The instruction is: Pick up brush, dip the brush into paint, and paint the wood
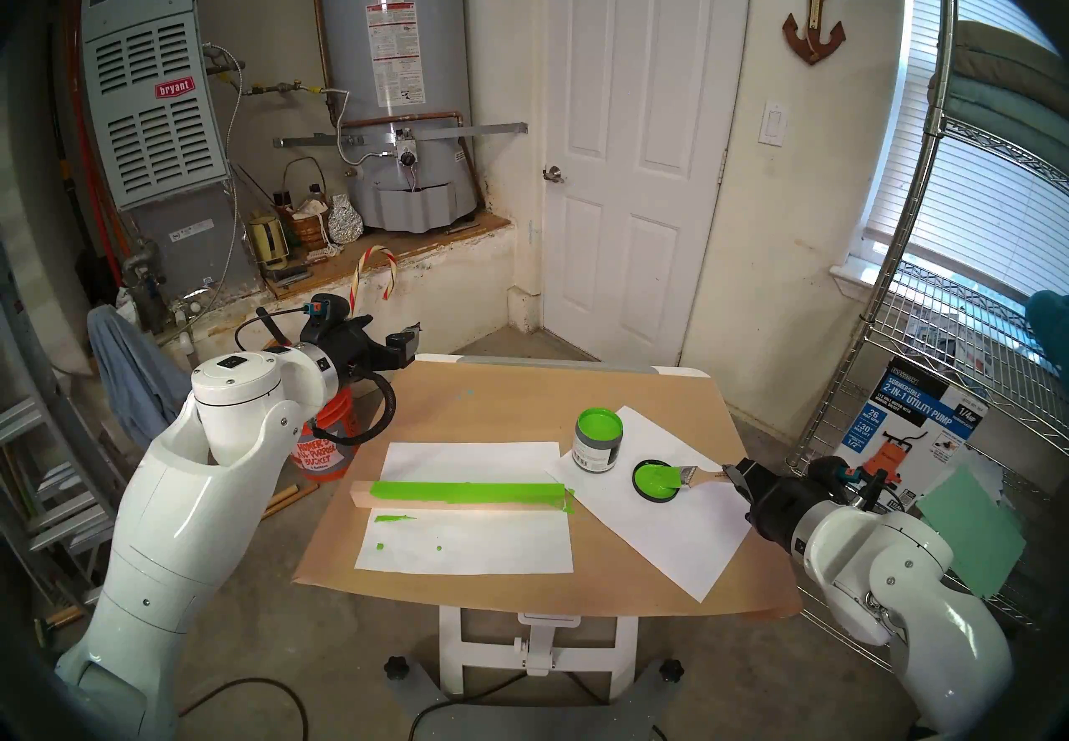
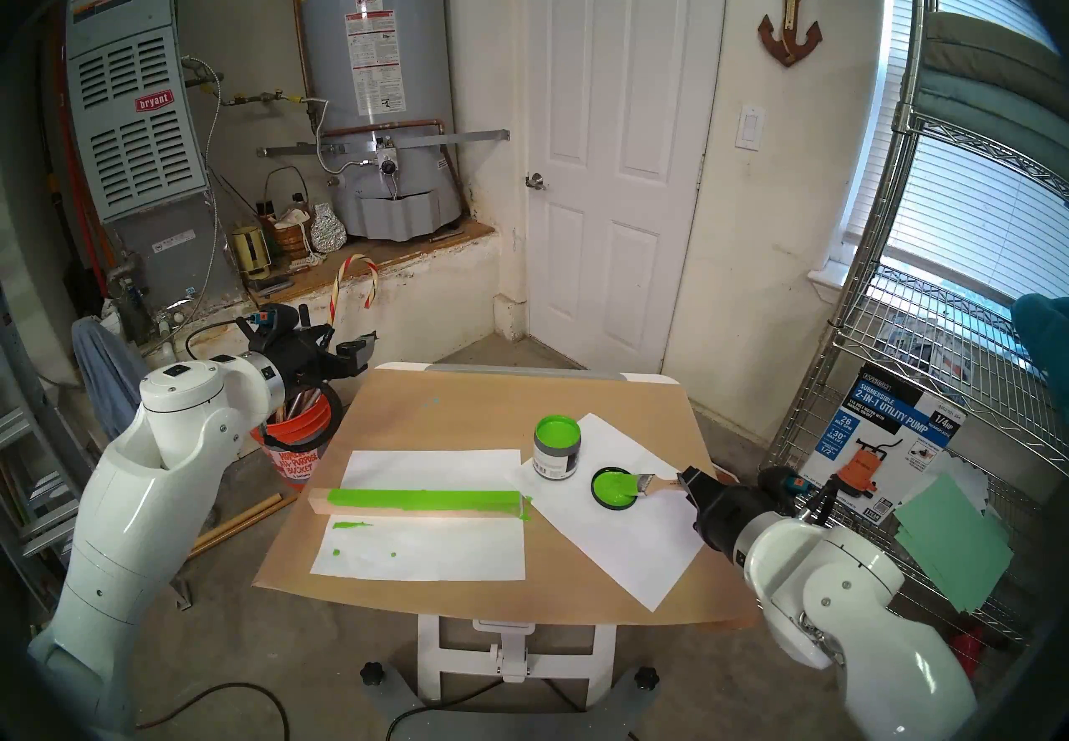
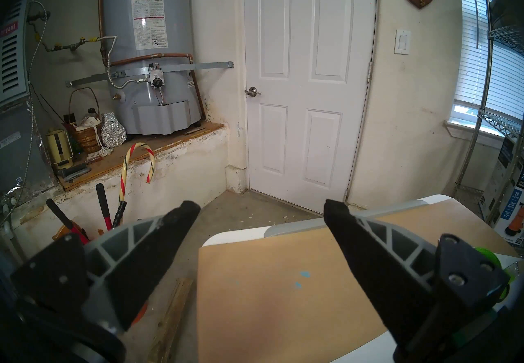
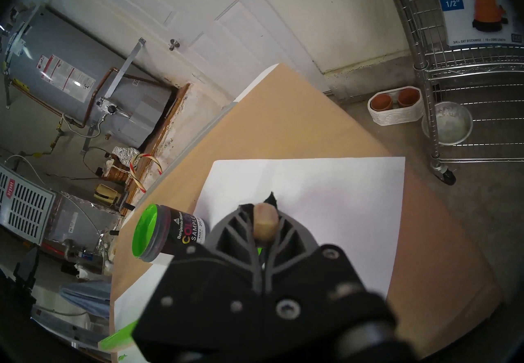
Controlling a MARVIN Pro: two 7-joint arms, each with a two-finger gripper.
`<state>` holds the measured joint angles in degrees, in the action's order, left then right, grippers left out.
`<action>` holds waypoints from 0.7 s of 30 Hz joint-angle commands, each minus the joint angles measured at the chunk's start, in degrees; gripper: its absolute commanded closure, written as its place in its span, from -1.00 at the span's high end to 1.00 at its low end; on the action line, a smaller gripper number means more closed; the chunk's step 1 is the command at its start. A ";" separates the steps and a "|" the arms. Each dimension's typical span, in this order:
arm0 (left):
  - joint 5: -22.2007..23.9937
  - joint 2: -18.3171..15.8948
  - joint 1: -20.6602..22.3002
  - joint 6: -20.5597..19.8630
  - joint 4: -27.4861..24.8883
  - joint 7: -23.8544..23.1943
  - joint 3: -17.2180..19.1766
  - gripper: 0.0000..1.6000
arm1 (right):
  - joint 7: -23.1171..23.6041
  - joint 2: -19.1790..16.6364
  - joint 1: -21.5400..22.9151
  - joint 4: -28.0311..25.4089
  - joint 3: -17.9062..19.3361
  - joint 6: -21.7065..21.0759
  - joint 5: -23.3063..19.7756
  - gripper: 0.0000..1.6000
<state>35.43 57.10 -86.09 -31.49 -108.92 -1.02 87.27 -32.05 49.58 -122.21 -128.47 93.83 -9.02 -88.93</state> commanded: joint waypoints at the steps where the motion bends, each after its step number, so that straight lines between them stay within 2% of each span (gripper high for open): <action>1: 0.10 -0.09 0.54 0.11 -0.97 0.04 0.51 1.00 | 0.45 -0.23 -0.60 -1.33 0.77 -0.33 -0.49 -0.18; 3: 0.10 -0.09 0.54 0.11 -0.97 0.04 0.51 1.00 | 0.50 -0.20 -0.63 -1.24 0.56 -0.32 -0.40 -0.16; 5: 0.10 -0.09 0.54 0.11 -0.97 0.04 0.51 1.00 | 0.61 -0.18 -0.61 -1.15 0.32 -0.28 -0.33 -0.43; 7: 0.10 -0.09 0.54 0.11 -0.97 0.04 0.51 1.00 | 0.72 -0.21 -0.60 -1.11 0.20 -0.29 -0.36 -0.39; 9: 0.10 -0.09 0.54 0.11 -0.97 0.04 0.51 1.00 | 0.57 -0.25 -0.59 -1.11 0.11 -0.31 -0.40 -0.26; 14: 0.10 -0.09 0.54 0.10 -0.97 0.04 0.51 1.00 | 0.67 -0.27 -0.70 -0.81 -0.24 -0.13 -0.18 -0.19; 15: 0.10 -0.09 0.54 0.10 -0.97 0.04 0.51 1.00 | 0.70 -0.24 -0.71 -0.63 -0.51 0.02 0.04 -0.02; 16: 0.10 -0.09 0.54 0.10 -0.97 0.04 0.51 1.00 | 0.74 -0.22 -0.70 -0.52 -0.63 0.08 0.09 0.44; 17: 0.10 -0.09 0.54 0.10 -0.97 0.04 0.51 1.00 | 0.67 -0.20 -0.64 -0.40 -0.77 0.14 0.08 0.76; 18: 0.10 -0.09 0.54 0.10 -0.97 0.04 0.51 1.00 | 0.69 -0.20 -0.63 -0.33 -0.85 0.19 0.12 1.00; 21: 0.10 -0.09 0.54 0.10 -0.97 0.04 0.51 1.00 | 0.79 -0.26 -0.58 -0.16 -1.05 0.33 0.34 0.98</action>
<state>35.43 57.10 -86.10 -31.49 -108.93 -1.02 87.27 -31.67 49.19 -123.18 -128.16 92.95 -9.03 -89.02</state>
